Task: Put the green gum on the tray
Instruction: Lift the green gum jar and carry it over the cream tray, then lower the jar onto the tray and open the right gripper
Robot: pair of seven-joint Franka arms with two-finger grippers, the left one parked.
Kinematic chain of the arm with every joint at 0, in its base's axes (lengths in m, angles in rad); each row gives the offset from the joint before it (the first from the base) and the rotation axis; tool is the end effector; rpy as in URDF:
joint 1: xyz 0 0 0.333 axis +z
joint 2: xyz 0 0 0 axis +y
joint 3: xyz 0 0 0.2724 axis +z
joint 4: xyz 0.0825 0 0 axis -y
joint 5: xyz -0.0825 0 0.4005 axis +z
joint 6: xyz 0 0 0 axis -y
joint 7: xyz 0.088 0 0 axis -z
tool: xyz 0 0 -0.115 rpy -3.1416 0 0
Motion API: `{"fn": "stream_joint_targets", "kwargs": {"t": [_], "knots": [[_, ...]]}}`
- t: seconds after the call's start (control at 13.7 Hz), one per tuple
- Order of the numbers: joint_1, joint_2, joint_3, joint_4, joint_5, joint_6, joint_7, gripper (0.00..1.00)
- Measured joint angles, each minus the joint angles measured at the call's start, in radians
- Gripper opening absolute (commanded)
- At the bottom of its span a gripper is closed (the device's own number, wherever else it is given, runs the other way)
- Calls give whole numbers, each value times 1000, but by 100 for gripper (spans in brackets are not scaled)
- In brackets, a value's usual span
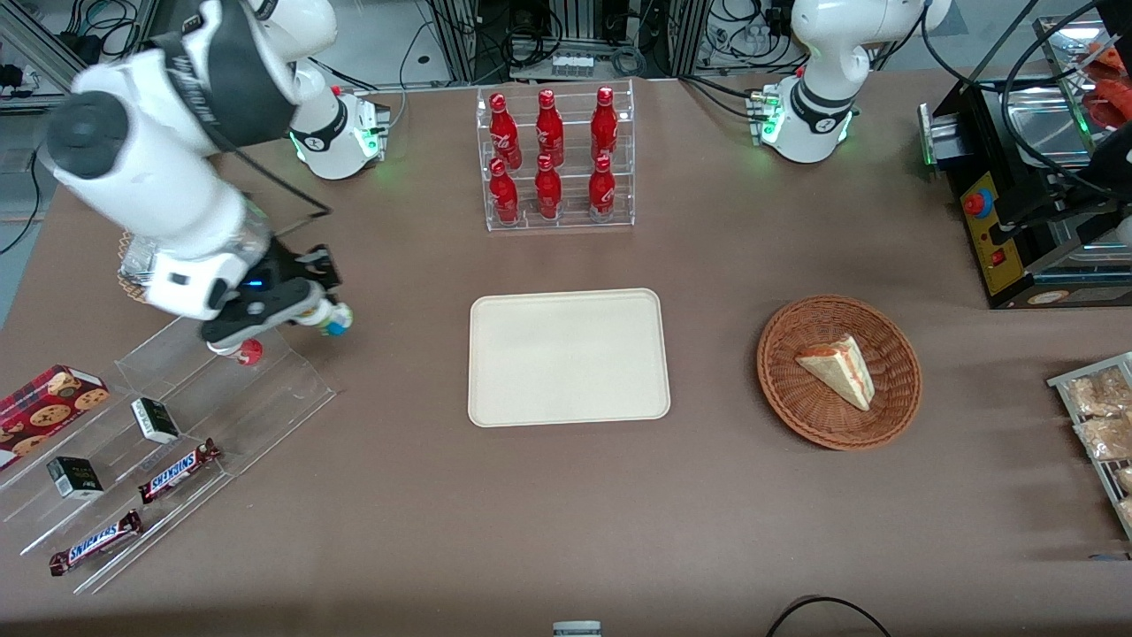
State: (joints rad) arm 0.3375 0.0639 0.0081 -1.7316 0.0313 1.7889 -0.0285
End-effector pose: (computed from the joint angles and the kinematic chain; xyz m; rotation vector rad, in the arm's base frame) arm 0.5596 0.2045 0.4752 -3.0596 -0.5682 0.0178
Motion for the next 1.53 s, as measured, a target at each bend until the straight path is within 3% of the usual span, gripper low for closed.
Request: {"fn": "stream_joint_targets", "kwargs": {"t": [0.44, 0.73, 1.17, 1.53], "knots": [[195, 180, 19, 95, 0, 30, 439, 0], [277, 290, 48, 110, -2, 168, 652, 0], [398, 467, 82, 117, -130, 363, 921, 0], [413, 549, 82, 119, -203, 462, 1019, 0]]}}
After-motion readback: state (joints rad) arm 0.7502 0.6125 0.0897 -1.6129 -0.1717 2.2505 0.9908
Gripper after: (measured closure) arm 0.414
